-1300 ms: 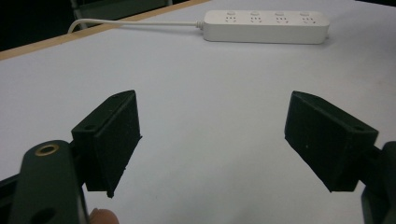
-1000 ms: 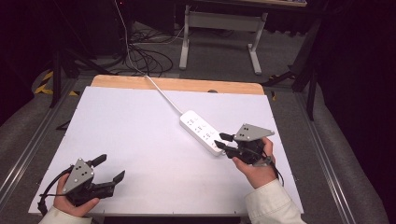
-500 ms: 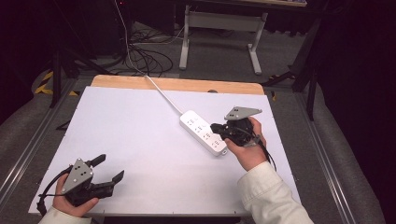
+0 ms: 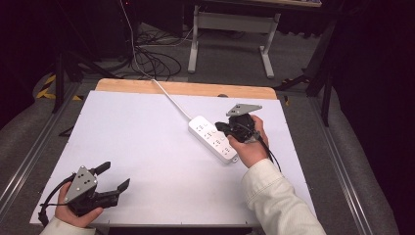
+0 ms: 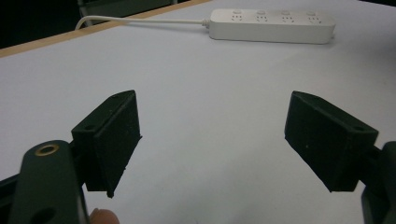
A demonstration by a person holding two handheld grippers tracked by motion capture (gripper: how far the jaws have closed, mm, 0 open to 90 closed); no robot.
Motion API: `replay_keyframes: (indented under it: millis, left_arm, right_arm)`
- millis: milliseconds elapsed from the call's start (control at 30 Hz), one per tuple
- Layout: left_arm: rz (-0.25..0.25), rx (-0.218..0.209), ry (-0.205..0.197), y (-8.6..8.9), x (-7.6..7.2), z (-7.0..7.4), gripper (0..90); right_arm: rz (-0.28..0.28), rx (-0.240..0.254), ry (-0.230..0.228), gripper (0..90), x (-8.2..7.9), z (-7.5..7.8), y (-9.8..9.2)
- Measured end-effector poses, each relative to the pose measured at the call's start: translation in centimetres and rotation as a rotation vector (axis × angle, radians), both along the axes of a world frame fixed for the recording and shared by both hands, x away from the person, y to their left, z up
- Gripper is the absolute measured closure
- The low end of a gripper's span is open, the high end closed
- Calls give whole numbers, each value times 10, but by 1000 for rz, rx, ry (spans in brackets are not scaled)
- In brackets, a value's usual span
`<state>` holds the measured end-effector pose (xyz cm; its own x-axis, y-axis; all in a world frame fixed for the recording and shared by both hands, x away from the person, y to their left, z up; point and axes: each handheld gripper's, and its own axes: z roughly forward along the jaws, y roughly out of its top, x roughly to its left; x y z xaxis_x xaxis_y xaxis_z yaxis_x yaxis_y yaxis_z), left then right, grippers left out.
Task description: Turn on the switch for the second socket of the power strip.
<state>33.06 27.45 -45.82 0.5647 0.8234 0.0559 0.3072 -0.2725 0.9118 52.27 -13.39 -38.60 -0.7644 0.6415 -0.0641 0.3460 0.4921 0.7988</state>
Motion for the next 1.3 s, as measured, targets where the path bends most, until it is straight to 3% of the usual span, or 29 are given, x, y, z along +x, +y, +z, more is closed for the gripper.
replay_keyframes:
  millis: [233, 567, 933, 1300]
  left_arm:
    - [1, 1, 0, 0, 0, 0, 186]
    - [0, -4, 3, 0, 0, 0, 186]
    - [-3, 3, 1, 0, 0, 0, 186]
    - [-3, 3, 1, 0, 0, 0, 186]
  right_arm:
    - [11, -64, -38, 900, 13, -8, 5]
    - [-14, -87, -16, 900, 32, -27, 10]
    - [-56, -46, 84, 900, 44, -43, 12]
    - [-77, -74, 129, 900, 52, -56, 15]
